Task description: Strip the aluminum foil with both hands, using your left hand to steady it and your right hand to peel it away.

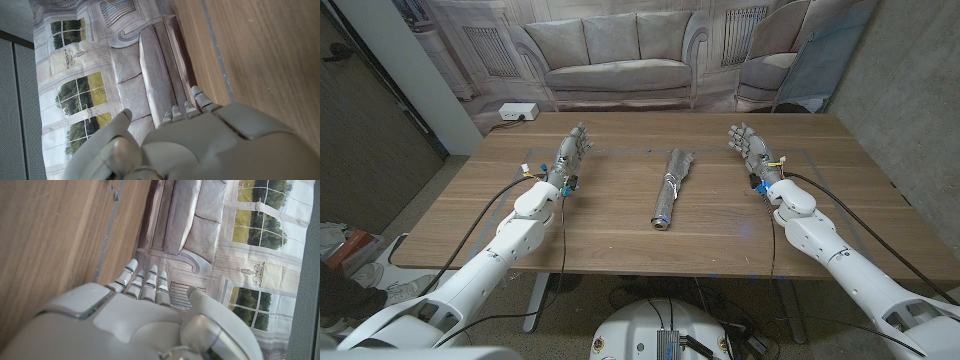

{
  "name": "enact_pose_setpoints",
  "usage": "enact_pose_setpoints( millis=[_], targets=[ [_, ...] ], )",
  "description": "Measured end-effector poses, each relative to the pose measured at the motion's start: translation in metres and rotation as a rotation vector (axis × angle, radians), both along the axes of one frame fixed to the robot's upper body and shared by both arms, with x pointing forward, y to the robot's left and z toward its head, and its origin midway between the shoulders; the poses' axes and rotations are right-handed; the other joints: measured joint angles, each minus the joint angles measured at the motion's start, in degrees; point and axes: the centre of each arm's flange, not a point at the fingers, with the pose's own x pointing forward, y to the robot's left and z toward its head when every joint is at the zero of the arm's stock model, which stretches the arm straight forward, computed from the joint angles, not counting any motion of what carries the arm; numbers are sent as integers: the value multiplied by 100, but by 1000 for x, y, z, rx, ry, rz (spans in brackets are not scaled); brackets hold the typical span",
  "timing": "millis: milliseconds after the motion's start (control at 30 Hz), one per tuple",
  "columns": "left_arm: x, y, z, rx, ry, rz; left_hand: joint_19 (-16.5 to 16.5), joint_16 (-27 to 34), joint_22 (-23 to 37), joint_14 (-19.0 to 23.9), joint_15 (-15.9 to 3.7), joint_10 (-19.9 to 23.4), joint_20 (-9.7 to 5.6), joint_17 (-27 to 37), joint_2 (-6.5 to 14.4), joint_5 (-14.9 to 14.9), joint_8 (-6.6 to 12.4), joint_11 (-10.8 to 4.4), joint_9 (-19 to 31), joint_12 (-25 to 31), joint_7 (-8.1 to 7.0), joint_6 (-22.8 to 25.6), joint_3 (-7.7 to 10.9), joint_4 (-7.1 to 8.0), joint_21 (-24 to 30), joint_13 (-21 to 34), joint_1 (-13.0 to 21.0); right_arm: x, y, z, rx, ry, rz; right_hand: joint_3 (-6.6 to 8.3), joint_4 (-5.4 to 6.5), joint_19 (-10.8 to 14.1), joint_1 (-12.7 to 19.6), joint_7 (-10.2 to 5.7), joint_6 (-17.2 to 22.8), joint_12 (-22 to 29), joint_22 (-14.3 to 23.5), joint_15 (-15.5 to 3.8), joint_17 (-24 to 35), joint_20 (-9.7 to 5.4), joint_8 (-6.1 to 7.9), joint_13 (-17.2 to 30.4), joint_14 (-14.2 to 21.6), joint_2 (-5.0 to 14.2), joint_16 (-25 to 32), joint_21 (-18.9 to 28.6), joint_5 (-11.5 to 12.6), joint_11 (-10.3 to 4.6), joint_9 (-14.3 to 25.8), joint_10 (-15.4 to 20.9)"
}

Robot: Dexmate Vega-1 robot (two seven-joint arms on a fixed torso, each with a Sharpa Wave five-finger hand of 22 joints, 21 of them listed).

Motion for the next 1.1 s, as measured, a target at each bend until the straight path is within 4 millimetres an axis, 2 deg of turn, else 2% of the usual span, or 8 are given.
enact_pose_setpoints(
  millis=[333,467,533,567,667,767,1000,1100],
  targets=[
    [2,-1,-1,8,1,1,0,0,-17,0,0,0,0,0,46,0,0,0,0,0,-6,1,10,-10,0,0,-34,0,2,-1,4,5,0,23,-24,0,0,0,0,0,0,0,0,0,0,0,0,0,0,1,0,0,0,0],
    [3,-1,4,27,-7,9,109,44,-29,215,1,130,-1,-17,46,-33,67,23,-1,66,-259,198,-25,-127,-1,-1,-36,0,3,-2,3,9,-1,39,-40,0,0,0,0,0,-1,0,-1,0,0,0,0,0,0,1,0,22,-1,23],
    [3,-2,5,34,-10,10,186,44,-44,351,7,209,1,-34,-98,-72,108,78,-1,66,-352,291,-63,-242,-1,-1,81,1,3,-2,5,11,-2,47,-48,1,0,0,0,0,-1,0,-8,0,0,-1,0,0,0,1,0,41,-1,41],
    [4,-3,8,46,-12,11,225,44,-42,423,50,253,40,-37,-179,-111,109,86,-1,67,-386,325,-66,-308,-1,-1,125,1,3,-3,5,13,-2,47,-48,1,0,0,0,5,-1,-12,-12,0,0,0,12,0,0,1,0,41,-1,41],
    [5,-4,11,73,-8,17,310,70,-27,641,267,405,540,-27,-342,-200,132,132,19,106,-428,519,-68,-488,-24,26,291,1,3,-3,8,15,-2,47,-48,1,0,0,0,22,-1,1,-16,0,23,-1,60,0,9,1,0,57,-1,57],
    [6,-6,18,106,-9,19,331,110,-22,807,367,570,763,-27,-383,-240,188,194,28,151,-394,712,-4,-636,-28,26,502,1,3,-4,9,17,-1,45,-50,1,-1,0,0,22,-1,1,-16,1,22,-1,60,1,22,1,0,72,-1,72],
    [6,-14,33,230,-15,43,361,111,1,1029,389,822,914,0,-403,-293,211,224,28,195,-309,966,133,-974,-115,54,960,3,4,-7,12,22,4,22,-121,1,-57,30,31,22,-1,-1,-16,1,23,-1,124,-21,22,1,0,113,-1,113],
    [5,-18,40,282,-21,57,363,111,1,1070,408,843,960,0,-388,-292,211,244,28,195,-288,987,173,-1015,-117,54,1051,4,5,-8,12,24,8,21,-121,1,-57,53,54,66,-9,-1,-16,1,44,-1,124,-21,22,1,-23,113,-2,113]
  ],
)
